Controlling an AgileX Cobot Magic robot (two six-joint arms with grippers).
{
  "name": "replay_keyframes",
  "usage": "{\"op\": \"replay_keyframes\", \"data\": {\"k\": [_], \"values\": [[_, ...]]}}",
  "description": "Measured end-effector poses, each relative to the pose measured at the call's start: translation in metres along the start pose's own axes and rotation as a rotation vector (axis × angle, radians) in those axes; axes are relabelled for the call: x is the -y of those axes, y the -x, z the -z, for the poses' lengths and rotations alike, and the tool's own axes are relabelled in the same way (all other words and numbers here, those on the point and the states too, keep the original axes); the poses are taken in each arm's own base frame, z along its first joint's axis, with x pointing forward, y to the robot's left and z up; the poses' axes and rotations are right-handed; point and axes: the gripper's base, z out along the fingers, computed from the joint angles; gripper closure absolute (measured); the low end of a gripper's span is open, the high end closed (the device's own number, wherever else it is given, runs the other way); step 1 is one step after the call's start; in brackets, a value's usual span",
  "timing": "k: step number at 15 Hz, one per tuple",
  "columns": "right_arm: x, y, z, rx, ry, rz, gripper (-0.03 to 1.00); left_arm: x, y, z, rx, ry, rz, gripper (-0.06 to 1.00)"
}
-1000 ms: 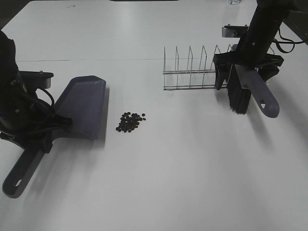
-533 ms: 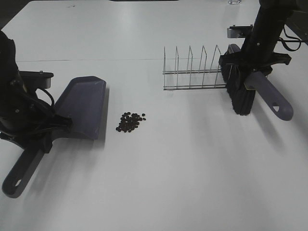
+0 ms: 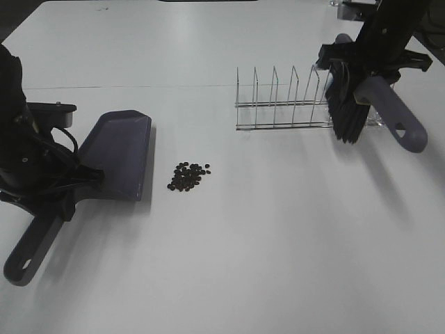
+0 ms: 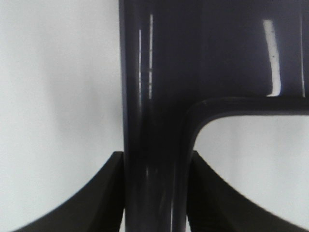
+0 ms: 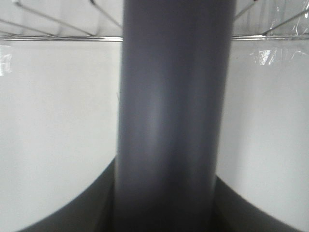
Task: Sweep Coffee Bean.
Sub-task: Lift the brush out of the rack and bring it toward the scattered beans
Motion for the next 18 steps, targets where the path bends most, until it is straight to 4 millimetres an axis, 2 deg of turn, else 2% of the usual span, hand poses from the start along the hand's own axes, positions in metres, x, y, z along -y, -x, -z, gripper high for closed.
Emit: {"op": "replay_keyframes", "data": {"k": [1,2,3,4,6,8,12,15,16,17,18], "values": [[-0.004,-0.012,0.020,0.014,0.015,0.000,0.67,-0.001,-0.002,0.000,-0.024,0.007,0.000,0.62],[-0.006,-0.017,0.026,0.018,0.016,0.005,0.67,-0.001,-0.003,0.000,-0.034,0.012,0.007,0.61],[-0.019,-0.044,0.053,0.027,-0.031,0.066,0.67,0.000,-0.006,0.000,-0.047,0.043,0.010,0.62],[-0.030,-0.056,0.063,0.035,-0.055,0.098,0.67,0.005,-0.007,0.001,-0.040,0.059,-0.005,0.62],[-0.052,-0.074,0.065,0.019,-0.103,0.149,0.67,0.019,-0.011,0.000,-0.029,0.072,-0.035,0.62],[-0.071,-0.082,0.058,-0.006,-0.111,0.181,0.67,0.024,-0.012,-0.005,-0.039,0.077,-0.031,0.62],[-0.097,-0.084,0.048,0.033,-0.140,0.237,0.67,0.024,-0.011,-0.018,-0.055,0.094,-0.042,0.62],[-0.124,-0.084,0.020,0.036,-0.175,0.304,0.67,0.024,-0.010,-0.032,-0.075,0.108,-0.054,0.62],[-0.127,-0.085,0.015,0.028,-0.186,0.314,0.67,0.024,-0.010,-0.035,-0.082,0.111,-0.055,0.62],[-0.136,-0.087,-0.010,-0.010,-0.247,0.371,0.67,0.024,-0.010,-0.040,-0.099,0.117,-0.056,0.62],[-0.135,-0.086,-0.018,-0.023,-0.270,0.380,0.67,0.024,-0.010,-0.041,-0.099,0.117,-0.056,0.62]]}}
